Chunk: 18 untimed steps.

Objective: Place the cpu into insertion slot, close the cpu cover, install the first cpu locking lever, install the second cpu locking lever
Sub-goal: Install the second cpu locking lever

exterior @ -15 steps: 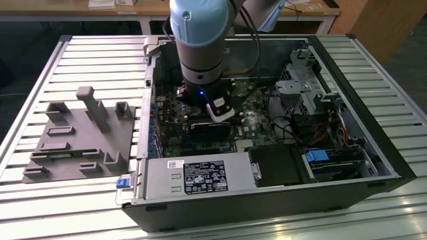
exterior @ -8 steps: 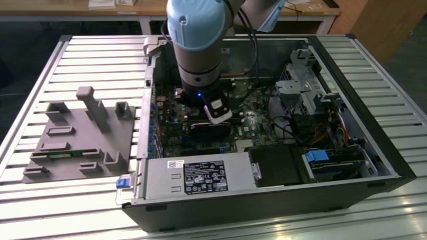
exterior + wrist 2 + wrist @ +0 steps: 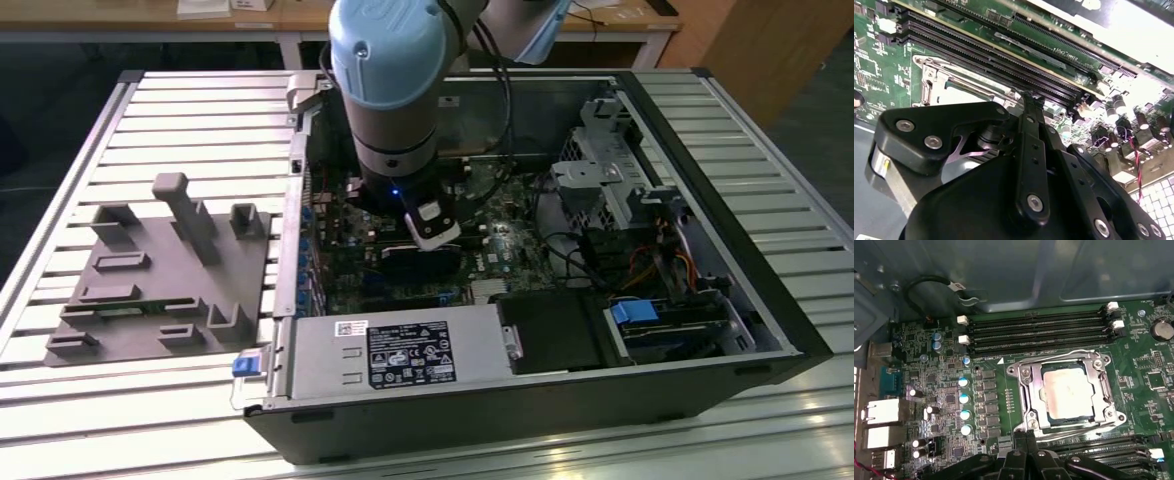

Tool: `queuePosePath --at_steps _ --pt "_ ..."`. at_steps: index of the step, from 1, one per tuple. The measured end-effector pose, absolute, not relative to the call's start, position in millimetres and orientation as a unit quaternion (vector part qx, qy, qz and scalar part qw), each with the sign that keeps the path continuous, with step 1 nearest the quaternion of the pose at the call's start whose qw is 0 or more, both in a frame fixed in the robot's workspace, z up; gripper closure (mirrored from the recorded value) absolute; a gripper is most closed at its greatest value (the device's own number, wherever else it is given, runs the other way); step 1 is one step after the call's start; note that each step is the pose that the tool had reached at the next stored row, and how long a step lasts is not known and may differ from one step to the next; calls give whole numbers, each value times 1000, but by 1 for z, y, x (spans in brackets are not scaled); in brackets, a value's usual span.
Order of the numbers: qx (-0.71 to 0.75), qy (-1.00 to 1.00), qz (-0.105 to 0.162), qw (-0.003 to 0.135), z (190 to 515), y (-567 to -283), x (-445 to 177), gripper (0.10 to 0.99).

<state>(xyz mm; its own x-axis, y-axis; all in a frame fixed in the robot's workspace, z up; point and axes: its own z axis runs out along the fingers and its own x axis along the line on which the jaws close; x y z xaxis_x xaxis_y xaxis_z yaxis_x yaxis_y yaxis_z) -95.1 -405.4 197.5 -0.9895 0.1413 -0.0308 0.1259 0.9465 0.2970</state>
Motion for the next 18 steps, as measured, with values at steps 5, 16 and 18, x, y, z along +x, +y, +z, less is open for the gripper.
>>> queuePosePath --at_steps 5,16,18 --pt "68 986 150 26 193 -405 -95 980" --pt "68 986 150 26 190 -405 -96 980" --pt "68 986 150 26 189 -405 -97 980"
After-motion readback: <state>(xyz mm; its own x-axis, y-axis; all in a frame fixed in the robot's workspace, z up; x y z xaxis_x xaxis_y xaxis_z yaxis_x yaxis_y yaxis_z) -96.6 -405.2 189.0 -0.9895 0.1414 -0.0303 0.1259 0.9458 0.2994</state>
